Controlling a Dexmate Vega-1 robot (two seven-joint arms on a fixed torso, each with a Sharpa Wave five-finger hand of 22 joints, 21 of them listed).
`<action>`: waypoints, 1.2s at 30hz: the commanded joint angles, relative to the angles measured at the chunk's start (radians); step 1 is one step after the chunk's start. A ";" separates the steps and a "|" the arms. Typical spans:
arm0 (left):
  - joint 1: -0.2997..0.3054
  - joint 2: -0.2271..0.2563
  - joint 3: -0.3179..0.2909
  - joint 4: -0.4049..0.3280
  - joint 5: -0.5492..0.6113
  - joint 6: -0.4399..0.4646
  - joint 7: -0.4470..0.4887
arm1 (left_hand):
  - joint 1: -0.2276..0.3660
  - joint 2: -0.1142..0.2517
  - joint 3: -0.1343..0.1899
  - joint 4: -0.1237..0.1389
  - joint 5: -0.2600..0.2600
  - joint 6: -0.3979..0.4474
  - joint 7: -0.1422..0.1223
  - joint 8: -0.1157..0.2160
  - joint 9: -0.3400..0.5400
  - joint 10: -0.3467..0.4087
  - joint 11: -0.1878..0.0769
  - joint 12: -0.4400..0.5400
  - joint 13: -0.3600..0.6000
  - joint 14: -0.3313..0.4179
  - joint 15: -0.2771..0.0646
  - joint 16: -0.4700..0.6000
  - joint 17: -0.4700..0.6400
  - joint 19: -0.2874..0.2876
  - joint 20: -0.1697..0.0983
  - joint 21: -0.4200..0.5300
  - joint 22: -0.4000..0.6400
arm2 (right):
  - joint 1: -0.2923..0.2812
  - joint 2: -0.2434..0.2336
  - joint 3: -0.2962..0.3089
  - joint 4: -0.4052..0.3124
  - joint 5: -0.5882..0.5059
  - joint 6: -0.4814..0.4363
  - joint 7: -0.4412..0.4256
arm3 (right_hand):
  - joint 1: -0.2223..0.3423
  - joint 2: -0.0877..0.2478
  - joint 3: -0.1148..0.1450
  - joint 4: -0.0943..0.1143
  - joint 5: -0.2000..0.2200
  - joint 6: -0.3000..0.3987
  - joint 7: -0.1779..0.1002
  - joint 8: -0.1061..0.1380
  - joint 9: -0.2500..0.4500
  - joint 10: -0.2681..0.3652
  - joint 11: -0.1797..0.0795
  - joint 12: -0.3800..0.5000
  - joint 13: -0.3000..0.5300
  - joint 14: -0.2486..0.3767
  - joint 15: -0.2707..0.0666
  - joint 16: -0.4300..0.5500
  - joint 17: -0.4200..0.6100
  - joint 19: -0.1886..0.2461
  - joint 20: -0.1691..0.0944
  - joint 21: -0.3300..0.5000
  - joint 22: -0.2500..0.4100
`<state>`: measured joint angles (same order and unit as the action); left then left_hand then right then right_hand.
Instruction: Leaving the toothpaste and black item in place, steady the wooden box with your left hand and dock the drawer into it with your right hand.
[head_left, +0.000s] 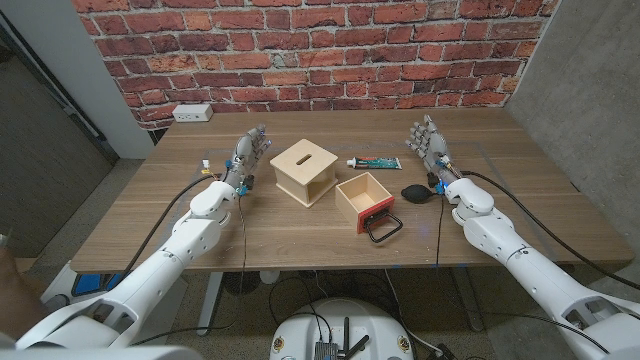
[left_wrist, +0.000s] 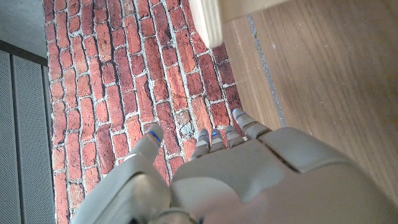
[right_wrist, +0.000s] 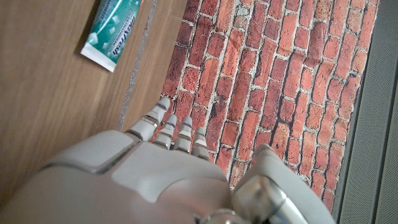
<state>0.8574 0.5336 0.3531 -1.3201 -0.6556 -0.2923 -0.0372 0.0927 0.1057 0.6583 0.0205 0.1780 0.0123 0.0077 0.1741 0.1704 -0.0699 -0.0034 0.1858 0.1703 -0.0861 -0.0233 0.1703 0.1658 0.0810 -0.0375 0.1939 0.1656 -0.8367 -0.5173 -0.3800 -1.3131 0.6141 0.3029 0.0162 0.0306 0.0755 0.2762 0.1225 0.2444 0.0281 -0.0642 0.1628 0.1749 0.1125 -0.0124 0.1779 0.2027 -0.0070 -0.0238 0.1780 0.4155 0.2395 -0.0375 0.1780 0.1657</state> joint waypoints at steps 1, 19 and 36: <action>0.051 0.052 -0.030 -0.089 -0.003 0.017 0.036 | 0.005 0.054 0.006 0.002 0.007 0.000 0.008 0.006 0.003 -0.011 0.002 0.004 0.005 -0.009 0.002 0.007 0.002 0.009 -0.058 0.004 0.003 | -0.017 -0.022 0.004 -0.040 -0.034 0.010 -0.032 | 0.001 0.025 0.009 0.000 0.006 -0.007 -0.004 0.009 0.001 -0.005 -0.005 0.004 0.003 -0.004 -0.015 0.006 -0.001 -0.002 -0.012 0.002 0.002; 0.098 0.073 -0.048 -0.166 0.009 0.034 0.092 | -0.009 0.045 0.004 0.002 0.006 0.009 0.006 0.010 0.003 0.000 0.001 0.007 0.005 0.008 0.002 0.011 0.003 0.016 -0.053 0.003 0.003 | -0.054 -0.042 0.013 -0.071 -0.014 0.013 -0.010 | 0.002 0.027 0.012 0.000 0.011 0.004 0.037 0.019 0.000 -0.011 -0.009 0.007 -0.006 -0.010 -0.028 0.009 -0.018 -0.017 -0.023 0.003 0.002; 0.098 0.069 -0.050 -0.161 0.008 0.031 0.093 | -0.014 0.042 0.005 -0.002 0.006 0.015 0.007 0.010 0.003 0.003 -0.002 0.007 0.005 0.021 0.005 0.012 0.003 0.018 -0.050 0.001 0.002 | -0.090 -0.088 0.021 -0.144 -0.043 0.009 -0.024 | 0.003 0.022 0.012 -0.002 0.013 0.020 0.046 0.025 0.000 -0.001 -0.008 0.013 -0.010 0.008 -0.028 0.017 -0.030 -0.004 -0.024 0.009 0.001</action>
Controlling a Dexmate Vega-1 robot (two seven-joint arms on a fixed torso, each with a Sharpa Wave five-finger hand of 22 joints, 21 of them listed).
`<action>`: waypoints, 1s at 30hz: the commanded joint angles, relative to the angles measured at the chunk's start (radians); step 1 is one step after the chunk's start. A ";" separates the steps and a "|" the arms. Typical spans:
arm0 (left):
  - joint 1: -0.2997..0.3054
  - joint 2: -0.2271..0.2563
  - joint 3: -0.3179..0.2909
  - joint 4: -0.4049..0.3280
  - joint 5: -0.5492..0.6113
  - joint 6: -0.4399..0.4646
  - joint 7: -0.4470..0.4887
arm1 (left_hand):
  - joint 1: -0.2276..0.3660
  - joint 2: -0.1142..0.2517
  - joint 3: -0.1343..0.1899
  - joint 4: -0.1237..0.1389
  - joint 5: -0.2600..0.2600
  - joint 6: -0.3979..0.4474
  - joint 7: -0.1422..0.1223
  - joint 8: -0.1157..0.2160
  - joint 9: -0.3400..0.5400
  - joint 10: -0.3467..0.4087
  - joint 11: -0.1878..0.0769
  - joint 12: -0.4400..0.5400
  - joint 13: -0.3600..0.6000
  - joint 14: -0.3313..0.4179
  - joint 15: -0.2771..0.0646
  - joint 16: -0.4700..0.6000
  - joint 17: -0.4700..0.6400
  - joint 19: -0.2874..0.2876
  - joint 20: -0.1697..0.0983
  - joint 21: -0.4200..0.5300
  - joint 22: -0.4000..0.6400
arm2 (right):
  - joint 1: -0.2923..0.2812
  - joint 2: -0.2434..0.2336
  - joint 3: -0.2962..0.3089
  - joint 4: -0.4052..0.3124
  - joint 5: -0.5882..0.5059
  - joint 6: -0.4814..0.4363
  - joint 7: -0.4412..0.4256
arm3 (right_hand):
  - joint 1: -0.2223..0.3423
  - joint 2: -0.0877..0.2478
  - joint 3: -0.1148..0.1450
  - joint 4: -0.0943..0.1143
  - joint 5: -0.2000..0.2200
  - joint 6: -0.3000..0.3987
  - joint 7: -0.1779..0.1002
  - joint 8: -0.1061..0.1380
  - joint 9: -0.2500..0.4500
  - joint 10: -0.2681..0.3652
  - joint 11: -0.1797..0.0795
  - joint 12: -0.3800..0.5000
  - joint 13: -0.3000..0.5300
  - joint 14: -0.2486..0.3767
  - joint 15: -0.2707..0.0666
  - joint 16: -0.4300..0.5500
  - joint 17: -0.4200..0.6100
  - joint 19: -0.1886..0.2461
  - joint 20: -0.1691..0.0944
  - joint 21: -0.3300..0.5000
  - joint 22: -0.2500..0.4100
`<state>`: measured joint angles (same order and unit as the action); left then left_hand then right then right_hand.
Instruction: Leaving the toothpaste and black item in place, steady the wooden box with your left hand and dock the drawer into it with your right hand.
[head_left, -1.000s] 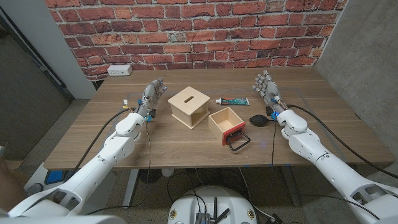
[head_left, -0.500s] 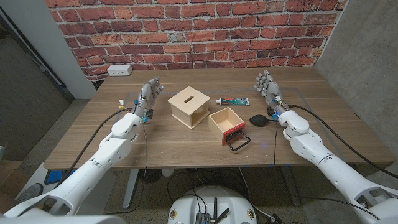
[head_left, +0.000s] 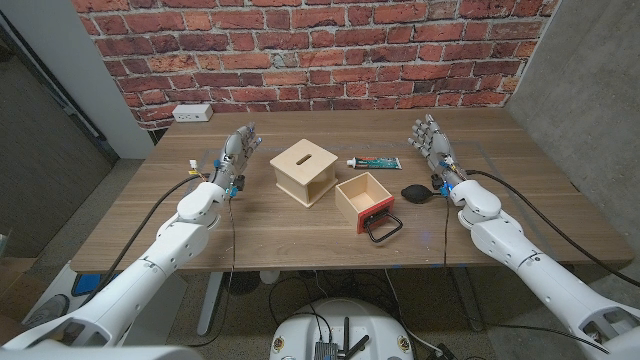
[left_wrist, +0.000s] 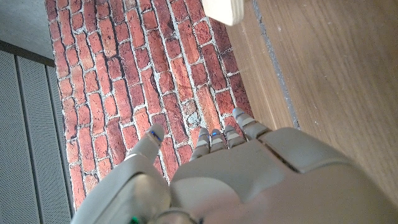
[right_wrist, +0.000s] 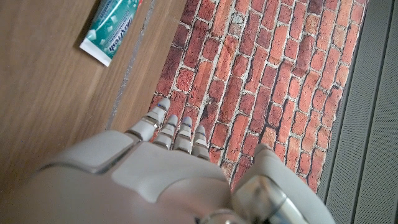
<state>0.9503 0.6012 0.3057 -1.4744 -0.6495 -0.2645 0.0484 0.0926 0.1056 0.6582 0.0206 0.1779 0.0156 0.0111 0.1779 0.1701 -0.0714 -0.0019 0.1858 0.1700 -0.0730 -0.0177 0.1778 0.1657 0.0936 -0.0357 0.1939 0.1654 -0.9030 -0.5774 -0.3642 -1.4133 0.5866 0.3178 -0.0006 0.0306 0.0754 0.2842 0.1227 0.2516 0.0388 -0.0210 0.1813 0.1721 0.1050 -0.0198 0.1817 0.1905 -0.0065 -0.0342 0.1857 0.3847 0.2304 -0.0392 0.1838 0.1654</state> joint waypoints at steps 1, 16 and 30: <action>0.004 0.001 -0.001 -0.006 0.003 0.004 0.008 | -0.014 0.043 0.005 -0.002 0.006 0.011 0.004 0.006 0.004 0.005 -0.003 0.007 0.005 0.009 -0.001 0.005 0.003 0.006 -0.053 0.000 0.002 | -0.025 -0.030 0.006 -0.047 -0.017 -0.006 -0.007 | 0.003 0.022 0.003 -0.002 0.006 0.009 0.002 0.007 0.003 0.006 0.000 0.009 0.002 0.007 -0.018 0.009 0.000 0.006 -0.023 0.003 0.002; -0.009 -0.003 0.000 0.013 0.009 0.003 0.009 | -0.015 0.042 0.008 -0.010 0.006 0.016 0.004 0.007 0.004 0.014 -0.005 0.008 0.004 0.022 0.000 0.005 0.001 0.007 -0.052 -0.001 0.002 | -0.077 -0.102 0.024 -0.172 -0.071 -0.031 -0.045 | 0.006 0.017 0.004 -0.006 0.007 0.017 0.004 0.009 0.004 0.017 0.002 0.013 0.000 0.023 -0.016 0.014 -0.013 0.012 -0.021 0.005 0.002; -0.032 -0.009 0.006 0.035 0.002 0.009 -0.009 | -0.015 0.043 0.011 -0.016 0.007 0.026 0.006 0.009 0.004 0.023 -0.008 0.010 0.004 0.034 0.001 0.005 0.000 0.012 -0.052 -0.001 0.002 | -0.140 -0.166 0.049 -0.292 -0.147 -0.054 -0.101 | 0.009 0.016 0.006 -0.010 0.008 0.020 0.003 0.009 0.004 0.020 0.001 0.013 -0.001 0.026 -0.017 0.013 -0.021 0.013 -0.021 0.005 0.002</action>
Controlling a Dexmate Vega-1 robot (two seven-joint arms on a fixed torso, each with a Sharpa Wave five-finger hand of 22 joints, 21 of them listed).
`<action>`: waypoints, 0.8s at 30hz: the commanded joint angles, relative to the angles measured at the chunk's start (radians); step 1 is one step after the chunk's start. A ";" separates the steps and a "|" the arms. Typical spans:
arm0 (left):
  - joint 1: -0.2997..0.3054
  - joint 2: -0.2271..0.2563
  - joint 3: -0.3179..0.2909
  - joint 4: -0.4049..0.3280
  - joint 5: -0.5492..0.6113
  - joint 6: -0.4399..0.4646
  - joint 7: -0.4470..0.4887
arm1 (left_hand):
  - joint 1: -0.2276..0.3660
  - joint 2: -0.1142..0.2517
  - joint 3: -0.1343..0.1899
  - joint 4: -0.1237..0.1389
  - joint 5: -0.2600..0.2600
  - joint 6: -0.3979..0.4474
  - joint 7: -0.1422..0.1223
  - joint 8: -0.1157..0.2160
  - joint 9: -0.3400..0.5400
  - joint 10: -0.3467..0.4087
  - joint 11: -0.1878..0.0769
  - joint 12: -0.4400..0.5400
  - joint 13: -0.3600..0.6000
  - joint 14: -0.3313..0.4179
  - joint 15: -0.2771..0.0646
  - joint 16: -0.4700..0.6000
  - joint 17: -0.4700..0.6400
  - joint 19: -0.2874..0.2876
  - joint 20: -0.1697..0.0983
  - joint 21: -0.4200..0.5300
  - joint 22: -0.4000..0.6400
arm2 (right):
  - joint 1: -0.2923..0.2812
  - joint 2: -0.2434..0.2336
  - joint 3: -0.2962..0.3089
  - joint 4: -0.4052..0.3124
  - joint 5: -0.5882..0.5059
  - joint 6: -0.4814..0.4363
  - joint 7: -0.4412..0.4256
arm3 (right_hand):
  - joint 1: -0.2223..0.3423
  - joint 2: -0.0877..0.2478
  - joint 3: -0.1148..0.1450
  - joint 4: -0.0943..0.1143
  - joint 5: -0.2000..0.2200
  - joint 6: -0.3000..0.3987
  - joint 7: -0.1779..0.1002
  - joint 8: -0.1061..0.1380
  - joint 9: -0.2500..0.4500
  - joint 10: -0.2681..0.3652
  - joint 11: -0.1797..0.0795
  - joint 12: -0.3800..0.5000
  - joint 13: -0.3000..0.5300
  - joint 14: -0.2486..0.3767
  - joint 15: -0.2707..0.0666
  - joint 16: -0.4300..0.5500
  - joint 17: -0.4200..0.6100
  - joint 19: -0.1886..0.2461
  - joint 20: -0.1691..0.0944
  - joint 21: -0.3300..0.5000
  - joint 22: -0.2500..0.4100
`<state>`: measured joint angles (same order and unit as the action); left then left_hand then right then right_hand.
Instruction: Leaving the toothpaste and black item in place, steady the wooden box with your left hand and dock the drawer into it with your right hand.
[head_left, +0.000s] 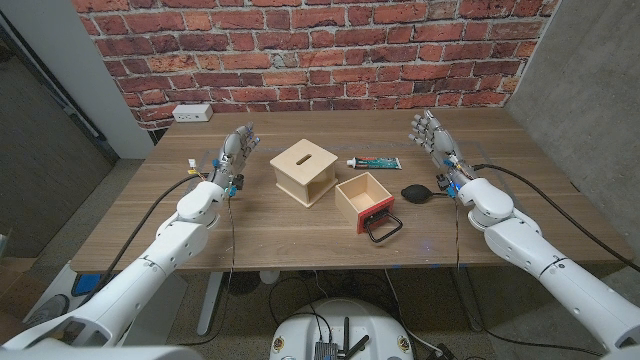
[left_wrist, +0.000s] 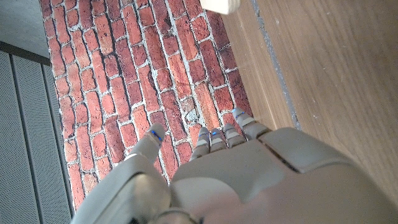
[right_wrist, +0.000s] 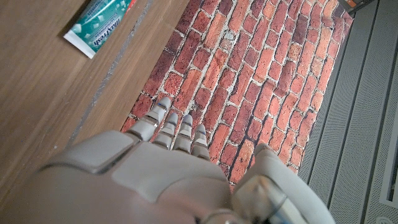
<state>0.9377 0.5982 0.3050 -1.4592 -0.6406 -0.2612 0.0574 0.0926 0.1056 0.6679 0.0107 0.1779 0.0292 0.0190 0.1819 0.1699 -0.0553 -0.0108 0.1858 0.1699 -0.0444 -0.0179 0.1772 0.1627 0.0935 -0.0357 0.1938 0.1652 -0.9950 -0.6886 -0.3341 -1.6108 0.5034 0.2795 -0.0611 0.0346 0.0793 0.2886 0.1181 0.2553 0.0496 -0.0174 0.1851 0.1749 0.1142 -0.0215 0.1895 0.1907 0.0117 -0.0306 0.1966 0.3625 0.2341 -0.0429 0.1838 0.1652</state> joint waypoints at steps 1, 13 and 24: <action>-0.021 -0.007 0.007 0.021 -0.009 0.007 -0.018 | -0.015 0.043 0.001 -0.007 0.007 0.012 -0.001 0.005 0.004 0.007 0.001 0.009 0.004 0.005 0.001 0.005 0.003 0.012 -0.052 -0.001 0.002 | -0.050 -0.059 0.019 -0.096 -0.079 -0.006 -0.043 | 0.006 0.012 0.002 -0.005 0.004 0.011 -0.003 0.006 0.001 0.011 0.003 0.006 -0.001 0.008 -0.021 0.003 0.001 0.010 -0.016 0.005 0.002; -0.015 -0.005 -0.006 0.000 -0.022 0.020 -0.001 | -0.015 0.045 0.005 -0.012 0.006 0.018 0.002 0.005 0.004 0.013 0.002 0.010 0.005 0.013 0.000 0.004 0.003 0.016 -0.051 -0.001 0.002 | -0.097 -0.121 0.041 -0.161 -0.171 -0.003 -0.059 | 0.012 0.010 0.004 -0.011 0.004 0.027 -0.004 0.010 0.001 0.021 0.006 0.009 -0.002 0.016 -0.024 0.004 -0.009 0.014 -0.016 0.006 0.002; 0.003 0.009 -0.022 -0.027 -0.027 0.027 0.017 | -0.016 0.045 0.007 -0.015 0.006 0.023 0.002 0.005 0.004 0.021 0.002 0.011 0.005 0.018 0.001 0.003 0.004 0.021 -0.050 -0.001 0.002 | -0.175 -0.158 0.075 -0.212 -0.280 0.026 -0.112 | 0.018 0.009 0.008 -0.018 0.003 0.031 -0.007 0.010 0.002 0.025 0.003 0.009 -0.002 0.020 -0.029 0.004 -0.016 0.018 -0.018 0.006 0.002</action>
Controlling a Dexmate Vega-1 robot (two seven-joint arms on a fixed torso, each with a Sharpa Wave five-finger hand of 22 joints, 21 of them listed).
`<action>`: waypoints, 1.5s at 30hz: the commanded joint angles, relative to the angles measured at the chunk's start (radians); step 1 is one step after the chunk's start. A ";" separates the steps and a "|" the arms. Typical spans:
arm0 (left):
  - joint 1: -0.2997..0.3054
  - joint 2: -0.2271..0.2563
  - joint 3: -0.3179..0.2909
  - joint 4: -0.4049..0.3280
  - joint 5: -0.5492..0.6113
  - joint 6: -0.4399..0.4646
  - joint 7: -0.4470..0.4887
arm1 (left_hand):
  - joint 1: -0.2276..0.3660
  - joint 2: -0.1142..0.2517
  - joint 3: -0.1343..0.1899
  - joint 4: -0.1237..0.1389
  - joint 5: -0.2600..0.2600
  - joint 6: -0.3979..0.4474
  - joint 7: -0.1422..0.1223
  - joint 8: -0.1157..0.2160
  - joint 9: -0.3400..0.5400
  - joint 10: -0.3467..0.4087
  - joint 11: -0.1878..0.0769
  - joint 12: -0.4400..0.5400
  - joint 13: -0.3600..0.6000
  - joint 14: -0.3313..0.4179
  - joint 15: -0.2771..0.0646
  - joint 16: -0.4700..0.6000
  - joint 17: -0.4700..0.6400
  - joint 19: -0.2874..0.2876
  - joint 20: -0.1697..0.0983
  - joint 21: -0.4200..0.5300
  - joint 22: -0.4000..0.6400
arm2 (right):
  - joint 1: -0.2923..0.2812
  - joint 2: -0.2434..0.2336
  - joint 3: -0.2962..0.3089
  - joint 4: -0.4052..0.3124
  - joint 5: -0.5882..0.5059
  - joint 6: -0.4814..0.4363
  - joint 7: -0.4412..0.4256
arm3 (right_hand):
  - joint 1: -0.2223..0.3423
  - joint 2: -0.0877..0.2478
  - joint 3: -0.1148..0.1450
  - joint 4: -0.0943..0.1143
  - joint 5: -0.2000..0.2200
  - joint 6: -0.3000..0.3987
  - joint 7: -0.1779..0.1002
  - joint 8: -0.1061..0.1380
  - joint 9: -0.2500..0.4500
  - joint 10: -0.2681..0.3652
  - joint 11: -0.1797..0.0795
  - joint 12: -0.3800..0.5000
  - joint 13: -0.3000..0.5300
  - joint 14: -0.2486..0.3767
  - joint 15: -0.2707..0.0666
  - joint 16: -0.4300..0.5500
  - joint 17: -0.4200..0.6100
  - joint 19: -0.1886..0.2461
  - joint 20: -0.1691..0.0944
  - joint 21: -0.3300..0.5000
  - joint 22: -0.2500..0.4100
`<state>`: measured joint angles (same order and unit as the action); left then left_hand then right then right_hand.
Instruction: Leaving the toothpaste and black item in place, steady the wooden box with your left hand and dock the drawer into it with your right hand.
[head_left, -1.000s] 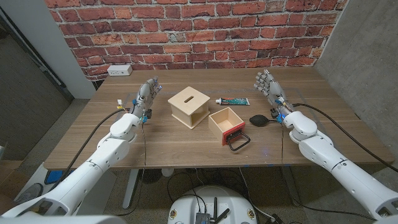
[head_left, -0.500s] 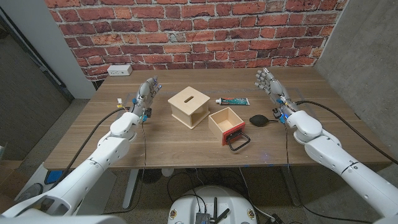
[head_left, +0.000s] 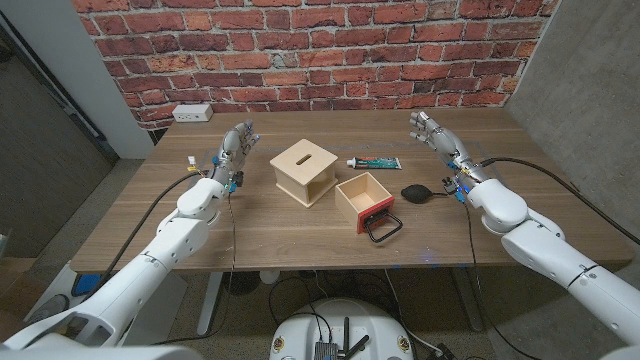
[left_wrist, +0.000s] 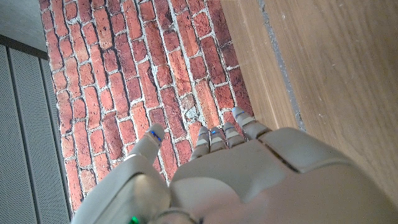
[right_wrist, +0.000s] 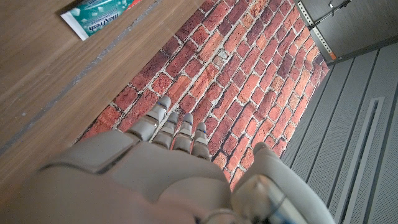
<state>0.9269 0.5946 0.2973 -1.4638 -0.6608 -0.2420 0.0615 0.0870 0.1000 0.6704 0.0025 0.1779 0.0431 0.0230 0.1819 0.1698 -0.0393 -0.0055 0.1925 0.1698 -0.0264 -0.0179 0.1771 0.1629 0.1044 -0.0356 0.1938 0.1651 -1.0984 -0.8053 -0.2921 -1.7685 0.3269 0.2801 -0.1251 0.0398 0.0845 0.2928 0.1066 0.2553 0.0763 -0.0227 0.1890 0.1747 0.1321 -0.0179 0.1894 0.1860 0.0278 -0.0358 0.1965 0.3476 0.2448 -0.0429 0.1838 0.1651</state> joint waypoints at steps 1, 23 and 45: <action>0.016 0.010 -0.016 -0.021 -0.008 0.002 0.012 | -0.011 0.051 0.005 -0.007 0.006 0.010 -0.002 0.005 0.004 0.006 -0.003 0.004 0.005 0.001 0.001 0.004 0.003 0.011 -0.051 -0.001 0.003 | -0.080 -0.044 0.037 -0.060 -0.120 0.026 -0.060 | 0.014 0.004 0.004 -0.007 0.003 0.004 -0.002 0.006 0.002 0.007 -0.002 0.009 0.003 0.004 -0.023 0.003 -0.002 0.007 -0.017 0.006 0.002; 0.002 0.012 -0.011 -0.024 -0.023 0.039 0.007 | -0.015 0.052 0.010 -0.014 0.005 0.029 0.000 0.007 0.004 0.022 -0.004 0.005 0.005 0.020 0.001 0.004 0.004 0.025 -0.048 0.001 0.003 | -0.223 -0.132 0.127 -0.178 -0.346 -0.022 -0.114 | 0.046 -0.003 0.018 -0.041 -0.003 -0.014 -0.011 -0.004 0.002 0.001 -0.016 0.003 0.002 0.012 -0.026 0.001 -0.030 -0.020 -0.013 -0.003 0.002; -0.001 0.008 -0.012 -0.027 -0.029 0.054 0.020 | -0.022 0.052 0.013 -0.014 0.005 0.037 0.000 0.006 0.005 0.034 -0.006 0.005 0.005 0.033 -0.002 0.004 0.005 0.037 -0.046 0.002 0.003 | -0.284 -0.239 0.191 -0.252 -0.532 -0.081 -0.052 | 0.085 -0.011 0.031 -0.089 -0.019 -0.057 -0.022 -0.012 0.003 -0.030 -0.033 -0.005 0.003 0.010 -0.025 0.000 -0.061 -0.038 0.023 -0.001 0.003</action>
<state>0.9309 0.6031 0.2832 -1.4862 -0.6893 -0.2059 0.0694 0.0780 0.0988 0.6788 -0.0058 0.1779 0.0710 0.0236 0.1819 0.1697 -0.0069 -0.0082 0.1924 0.1697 -0.0029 -0.0164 0.1770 0.1655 0.1294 -0.0356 0.1938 0.1650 -1.3253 -0.9572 -0.1615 -1.9637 -0.1362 0.2170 -0.2194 0.1110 0.0740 0.3220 0.0271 0.2436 0.0308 -0.0395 0.1808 0.1744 0.1103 -0.0502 0.1894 0.1863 0.0277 -0.0358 0.1965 0.2875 0.2047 -0.0320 0.1838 0.1651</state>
